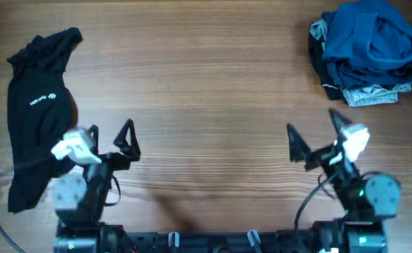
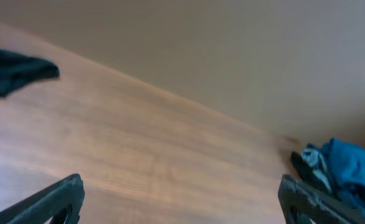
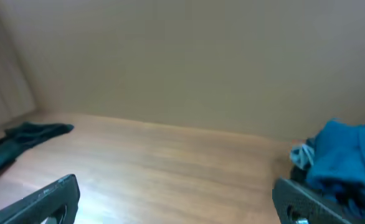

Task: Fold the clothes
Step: 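Grasp the black shirt with the left gripper and lift it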

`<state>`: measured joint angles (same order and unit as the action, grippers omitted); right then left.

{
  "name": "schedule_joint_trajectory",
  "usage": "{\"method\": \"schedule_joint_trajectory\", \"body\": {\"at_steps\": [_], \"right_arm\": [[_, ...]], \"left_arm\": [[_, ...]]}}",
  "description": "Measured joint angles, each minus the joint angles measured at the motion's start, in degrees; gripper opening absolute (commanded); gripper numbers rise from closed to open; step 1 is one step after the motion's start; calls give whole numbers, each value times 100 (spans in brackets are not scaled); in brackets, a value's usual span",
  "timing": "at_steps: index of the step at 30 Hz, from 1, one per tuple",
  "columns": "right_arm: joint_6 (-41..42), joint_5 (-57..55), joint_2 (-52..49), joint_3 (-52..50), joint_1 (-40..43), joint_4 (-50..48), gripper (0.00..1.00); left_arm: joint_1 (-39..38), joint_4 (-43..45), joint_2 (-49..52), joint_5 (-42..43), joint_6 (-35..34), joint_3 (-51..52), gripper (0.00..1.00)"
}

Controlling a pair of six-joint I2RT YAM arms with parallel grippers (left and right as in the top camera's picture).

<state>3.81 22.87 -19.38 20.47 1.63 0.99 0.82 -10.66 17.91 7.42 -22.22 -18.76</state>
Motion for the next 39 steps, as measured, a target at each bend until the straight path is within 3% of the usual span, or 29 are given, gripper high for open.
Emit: {"method": "schedule_joint_trajectory", "body": {"at_steps": [3, 8, 10, 13, 16, 21, 22, 25, 33, 39], "right_arm": [[2, 391, -1495, 1198, 2, 516, 100], [66, 927, -4306, 3515, -4, 2776, 100], [116, 1663, -5204, 4006, 0, 2791, 100], [535, 2850, -5831, 4050, -4, 1714, 100], [649, 3091, -5991, 4057, -162, 1711, 100], [608, 1414, -6028, 4076, -1104, 2374, 100], [599, 1156, -6059, 4076, -1239, 2391, 100], [472, 584, -6356, 4076, -1648, 2312, 100], [190, 337, -6905, 4076, -1836, 2210, 100], [103, 127, -6905, 4076, -1836, 2212, 100]], "left_arm": [[0, -820, 1386, 17, 22, -1252, 100], [0, -2931, 3998, 39, 46, -3689, 100], [0, -3042, 4653, 256, 170, -4192, 100], [70, -3143, 4942, 461, 339, -4240, 100], [551, -3298, 5071, 557, 319, -4242, 100], [2732, -3821, 5462, 509, 70, -4264, 93], [3034, -3853, 5584, 437, 4, -4264, 89], [3689, -3939, 6096, -61, -111, -4271, 89], [3928, -3338, 7431, -1043, -59, -4269, 90], [3928, -2680, 7809, -1357, 785, -4271, 87]]}}
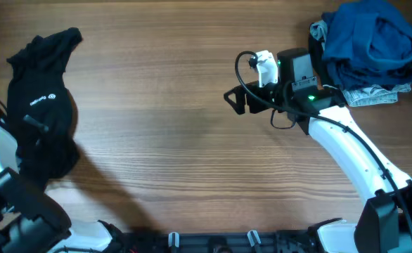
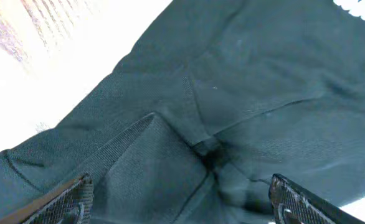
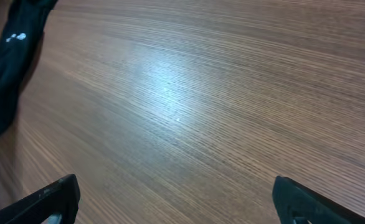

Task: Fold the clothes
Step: 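Grasp the black shirt with the left gripper and lift it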

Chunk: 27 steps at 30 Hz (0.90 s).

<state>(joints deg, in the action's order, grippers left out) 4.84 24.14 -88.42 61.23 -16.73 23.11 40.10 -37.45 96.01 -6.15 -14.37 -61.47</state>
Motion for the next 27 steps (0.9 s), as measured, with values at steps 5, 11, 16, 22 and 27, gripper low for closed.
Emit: {"method": "schedule_joint_trajectory", "body": {"at_steps": [5, 11, 16, 22, 27], "right_arm": [[-46, -107, -2, 0, 0, 0, 100], [-66, -175, -2, 0, 0, -9, 100], [-59, -190, -4, 0, 0, -162, 100], [-37, -216, -4, 0, 0, -313, 99], [136, 68, -4, 9, 20, -409, 95]], "left_arm": [[0, 37, 560, -120, 262, 0, 49], [0, 15, 787, -94, 162, 0, 4], [-7, -35, 691, 586, 72, -92, 4], [-695, -22, -1043, 2424, -35, -525, 4], [-1904, 601, -2782, 2776, -125, -828, 4]]}}
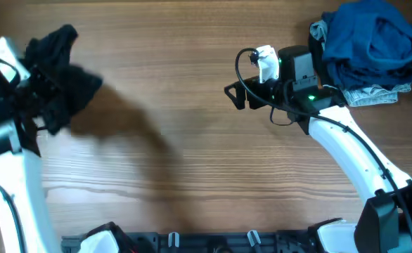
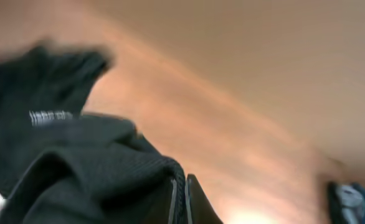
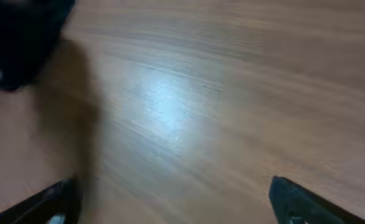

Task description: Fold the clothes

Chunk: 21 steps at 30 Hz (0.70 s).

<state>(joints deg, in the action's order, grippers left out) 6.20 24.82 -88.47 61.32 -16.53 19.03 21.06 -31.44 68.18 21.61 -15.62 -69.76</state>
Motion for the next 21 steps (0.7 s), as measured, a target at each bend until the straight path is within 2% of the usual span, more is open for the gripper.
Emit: {"method": "schedule_joint_trajectory", "body": {"at_steps": [3, 6, 9, 14, 19, 20, 21], "right_arm": [[199, 787, 2, 229, 409, 168, 98], [275, 1296, 76, 514, 1078, 409, 99], [267, 1679, 378, 590, 1692, 844, 99], [192, 1845, 398, 601, 1711, 1084, 99], [190, 1895, 398, 601, 1711, 1021, 99], [190, 1895, 398, 601, 1711, 1012, 99], [190, 1893, 398, 601, 1727, 1014, 99]], "left_arm": [[-658, 824, -807, 120, -39, -190, 4], [-1150, 1440, -964, 131, -404, -243, 4], [-1836, 1978, -608, 153, -697, -240, 4], [-3272, 3541, 173, 249, -960, -195, 4], [-4065, 5233, 348, -273, -1801, -186, 4], [-4133, 5132, 293, -291, -1891, -197, 4], [-4159, 4583, 201, -291, -1937, -234, 4]]}}
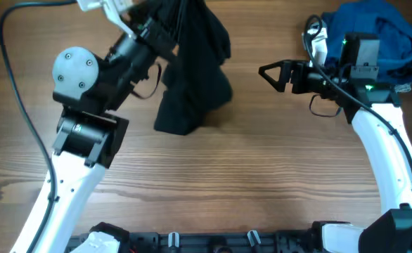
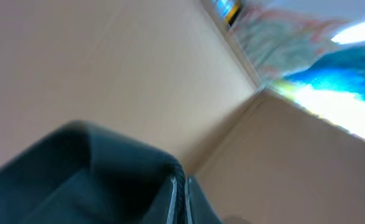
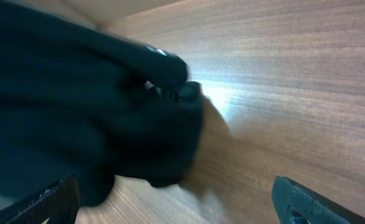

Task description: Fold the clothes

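Observation:
A black garment (image 1: 192,70) hangs bunched from my left gripper (image 2: 181,190), which is shut on a fold of its fabric and raised high over the back middle of the table. The garment's lower end (image 1: 181,119) reaches the wood. My right gripper (image 1: 273,74) stands open to the right of the garment, pointing at it, nothing between its fingers. In the right wrist view the black garment (image 3: 89,106) fills the left half, just ahead of the open fingers (image 3: 298,202). The left wrist view faces walls and ceiling.
A pile of blue and grey clothes (image 1: 371,42) lies at the back right corner, behind my right wrist. The wooden table (image 1: 262,183) runs bare across its front half. A cable (image 1: 16,84) loops by the left arm.
My left gripper, still shut on the black garment, has gone from the far left of the table to high over the back middle. The right gripper has shifted a little to the right.
Both grippers stood open at the front edge, the black garment lying flat at the far left. Then the left gripper was open right over the garment and the right arm out at the back middle. Then the left held it bunched, and now hanging mid-table.

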`<state>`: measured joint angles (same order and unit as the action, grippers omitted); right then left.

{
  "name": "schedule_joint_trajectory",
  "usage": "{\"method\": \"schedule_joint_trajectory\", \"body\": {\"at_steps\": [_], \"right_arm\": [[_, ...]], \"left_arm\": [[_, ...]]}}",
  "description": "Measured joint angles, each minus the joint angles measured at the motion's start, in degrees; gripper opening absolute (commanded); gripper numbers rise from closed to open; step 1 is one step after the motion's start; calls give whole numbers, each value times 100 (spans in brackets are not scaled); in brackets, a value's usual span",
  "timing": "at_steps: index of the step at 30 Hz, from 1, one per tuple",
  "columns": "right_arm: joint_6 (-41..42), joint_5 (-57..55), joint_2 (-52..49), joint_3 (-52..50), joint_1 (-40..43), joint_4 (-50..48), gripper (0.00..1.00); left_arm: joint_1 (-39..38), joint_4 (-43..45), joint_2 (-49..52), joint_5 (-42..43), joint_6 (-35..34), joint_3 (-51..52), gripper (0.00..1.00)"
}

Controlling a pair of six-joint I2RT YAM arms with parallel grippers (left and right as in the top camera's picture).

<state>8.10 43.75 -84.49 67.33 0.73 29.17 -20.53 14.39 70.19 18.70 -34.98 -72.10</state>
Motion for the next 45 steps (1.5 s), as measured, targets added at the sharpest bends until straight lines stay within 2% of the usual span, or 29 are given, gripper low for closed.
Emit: {"method": "schedule_joint_trajectory", "body": {"at_steps": [2, 5, 6, 7, 9, 11, 13, 16, 18, 21, 24, 27, 29, 31, 33, 35, 37, 38, 39, 41, 42, 45], "right_arm": [[0, 15, 0, 2, 63, 0, 99], [-2, 15, 0, 2, 94, 0, 99], [-2, 15, 0, 2, 94, -72, 100], [0, 15, 0, 2, 94, -177, 99], [20, 15, 0, 2, 94, -304, 99], [52, 15, 0, 2, 109, -428, 100], [70, 13, 2, 4, 229, -463, 99], [90, 15, 2, 7, 807, -448, 100], [92, 105, 2, 7, 1222, -391, 99], [90, 256, 2, 7, 1591, -330, 99], [90, 321, 2, 7, 1609, -304, 100], [90, 343, 2, 7, 1609, -284, 100], [87, 372, 2, 7, 1609, -234, 99], [76, 385, 2, 9, 1609, -192, 99], [66, 387, 2, 9, 1606, -111, 100], [63, 387, 2, 9, 1534, -42, 100], [61, 382, 2, 9, 1344, 79, 99], [61, 361, 2, 11, 1196, 144, 99], [57, 264, 2, 11, 1014, 267, 99], [42, -61, 2, 11, 570, 476, 100], [42, -271, 2, 11, 334, 560, 99], [20, -807, -2, 11, -284, 638, 99]], "left_arm": [[76, -1429, -251, -4, 52, -50, 4], [634, -3659, -634, -136, 439, -26, 4], [859, -3786, -640, -177, 490, -17, 4], [1069, -3663, -621, -195, 525, -9, 4], [1318, -2730, -511, -103, 433, 17, 4], [1294, -1344, -262, 105, 96, 9, 4], [1064, -42, 24, 210, -295, 37, 4], [245, 1904, 619, 199, -892, 17, 4], [-358, 2205, 920, 24, -1141, -155, 4], [-1141, 2087, 1307, -79, -1156, -855, 4], [-1458, 1473, 1311, 7, -990, -1335, 4], [-1438, 1049, 1287, 286, -901, -1613, 4], [-1147, -713, 1095, 494, -726, -1770, 4], [-354, -2997, 844, 579, -205, -1784, 4], [435, -4404, 796, 595, 205, -1790, 4], [1414, -5320, 844, 544, 715, -1751, 4], [2214, -5842, 938, 520, 1178, -1753, 4], [2601, -5954, 1036, 494, 1434, -1753, 7], [2804, -6041, 1130, 487, 1604, -1755, 17], [3130, -6242, 1408, 457, 1954, -1755, 45], [3220, -6306, 1574, 437, 2118, -1755, 54], [3261, -6463, 2011, 278, 2376, -1755, 61]]}}
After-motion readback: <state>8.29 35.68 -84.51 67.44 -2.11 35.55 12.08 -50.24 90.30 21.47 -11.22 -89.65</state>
